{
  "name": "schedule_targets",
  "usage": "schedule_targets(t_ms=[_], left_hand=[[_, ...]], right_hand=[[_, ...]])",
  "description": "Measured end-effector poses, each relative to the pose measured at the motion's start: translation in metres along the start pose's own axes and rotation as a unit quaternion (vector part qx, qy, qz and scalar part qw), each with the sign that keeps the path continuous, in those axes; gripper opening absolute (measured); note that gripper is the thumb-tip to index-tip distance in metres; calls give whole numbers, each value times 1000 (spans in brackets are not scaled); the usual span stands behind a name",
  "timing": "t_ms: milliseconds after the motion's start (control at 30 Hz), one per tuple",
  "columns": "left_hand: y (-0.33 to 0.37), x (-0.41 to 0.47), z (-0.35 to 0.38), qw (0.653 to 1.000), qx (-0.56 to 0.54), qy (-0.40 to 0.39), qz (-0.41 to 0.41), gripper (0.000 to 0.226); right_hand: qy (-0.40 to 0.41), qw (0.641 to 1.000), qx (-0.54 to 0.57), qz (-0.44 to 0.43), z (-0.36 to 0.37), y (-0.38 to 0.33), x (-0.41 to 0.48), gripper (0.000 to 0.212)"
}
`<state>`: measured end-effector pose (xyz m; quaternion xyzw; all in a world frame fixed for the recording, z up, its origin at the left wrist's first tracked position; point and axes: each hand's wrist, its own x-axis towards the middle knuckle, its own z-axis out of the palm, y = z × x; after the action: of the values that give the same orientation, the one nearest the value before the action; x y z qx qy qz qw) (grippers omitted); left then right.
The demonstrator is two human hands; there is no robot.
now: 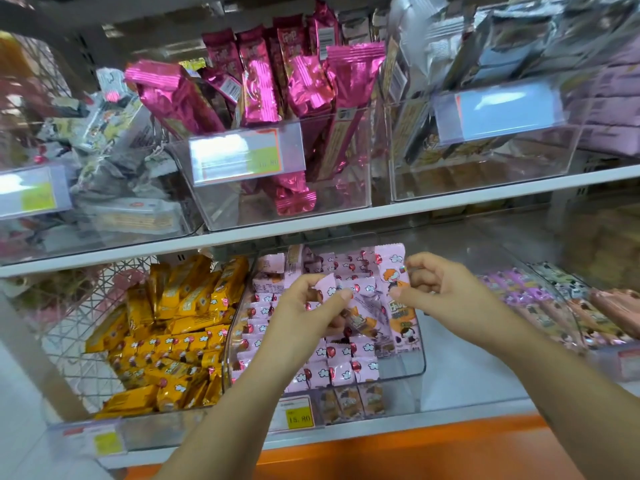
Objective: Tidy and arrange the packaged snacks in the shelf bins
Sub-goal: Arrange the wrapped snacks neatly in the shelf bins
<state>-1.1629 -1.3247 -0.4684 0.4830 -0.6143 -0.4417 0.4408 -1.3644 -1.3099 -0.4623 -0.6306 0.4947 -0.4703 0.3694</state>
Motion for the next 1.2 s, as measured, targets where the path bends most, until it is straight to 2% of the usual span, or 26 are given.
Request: schedule_targets(t_ms=[133, 200, 367, 500, 633, 767, 833, 900, 967, 1067, 1200], left_hand=[[3, 6, 7, 999, 43, -22, -2, 30], [3, 11, 12, 996, 83, -30, 2, 32], [-5, 17, 20, 986, 139, -95, 12, 18], [-8, 19, 15, 970, 202, -132, 23, 18], [-7, 20, 19, 938, 299, -147, 91, 10], [-8, 26, 24, 894, 391, -179, 122, 2], [-11, 28, 24, 870, 439, -189, 119, 11], [-16, 28, 24, 855, 465, -200, 115, 17], [-20, 26, 23, 851, 470, -204, 115, 21], [-23, 24, 20, 850, 470, -198, 130, 26], [-27, 19, 14, 885, 405, -177, 147, 26]], right_hand=[[-29, 999, -38, -14, -3, -5, -6, 33], [-44, 996, -73, -18, -5, -5, -8, 30], [-79, 984, -161, -1, -5, 0, -14, 18], [-93, 970, -223, -9, 0, 9, -16, 11], [-124, 923, -363, -28, 7, 16, -18, 9], [-124, 908, -400, -19, 11, 16, -22, 13], [-124, 901, -415, -24, 14, 17, -23, 14], [-127, 879, -457, -43, 17, 19, -24, 18], [-127, 865, -481, -61, 17, 22, -23, 23], [-127, 866, -479, -68, 15, 23, -21, 24], [-113, 888, -440, -69, 11, 17, -20, 23]])
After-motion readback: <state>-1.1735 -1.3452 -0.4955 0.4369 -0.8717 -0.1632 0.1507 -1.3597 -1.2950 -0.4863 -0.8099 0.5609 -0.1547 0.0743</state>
